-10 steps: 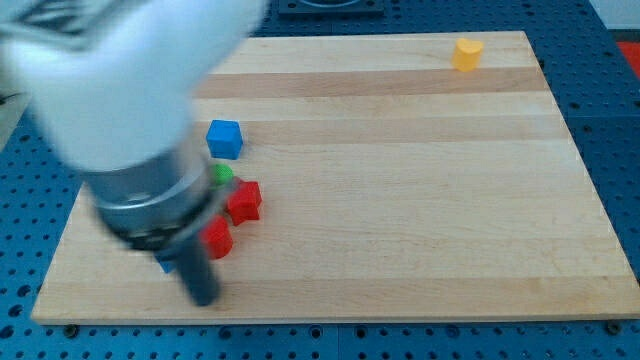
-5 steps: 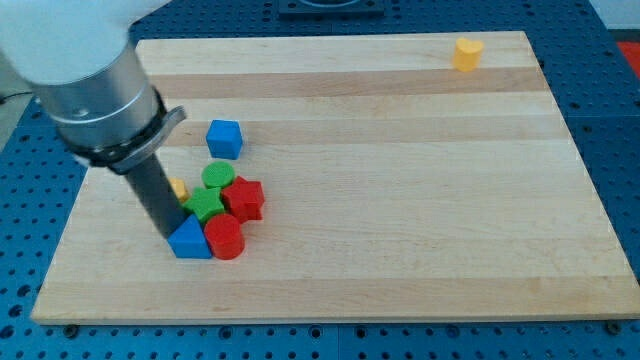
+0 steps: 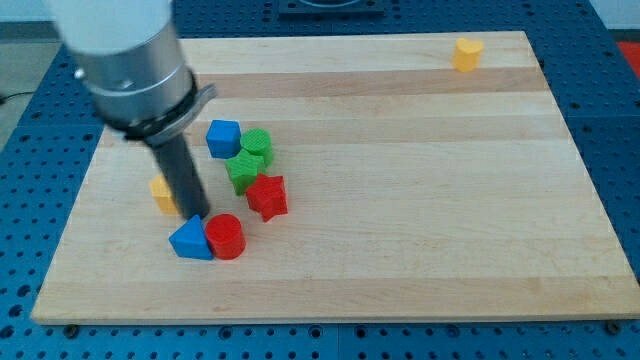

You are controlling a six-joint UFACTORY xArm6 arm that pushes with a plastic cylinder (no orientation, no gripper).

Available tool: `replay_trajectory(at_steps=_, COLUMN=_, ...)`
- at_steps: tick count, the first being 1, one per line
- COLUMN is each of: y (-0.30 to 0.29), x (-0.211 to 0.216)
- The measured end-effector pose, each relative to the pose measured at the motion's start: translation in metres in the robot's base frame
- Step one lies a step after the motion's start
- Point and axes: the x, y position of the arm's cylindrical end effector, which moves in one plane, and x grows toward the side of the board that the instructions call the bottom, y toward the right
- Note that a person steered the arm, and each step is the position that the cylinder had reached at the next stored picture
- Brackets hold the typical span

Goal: Push the group of blocks towards the center of the board

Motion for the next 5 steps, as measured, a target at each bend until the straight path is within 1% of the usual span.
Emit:
replay_trajectory(at_steps=1, y=-0.066, x=0.021)
replay_trajectory(at_steps=2, y=-0.094, x=-0.002)
replay_trajectory(at_steps=4, y=-0.004, x=-0.035)
replay_trajectory(at_steps=5, y=-0.003, x=-0.069)
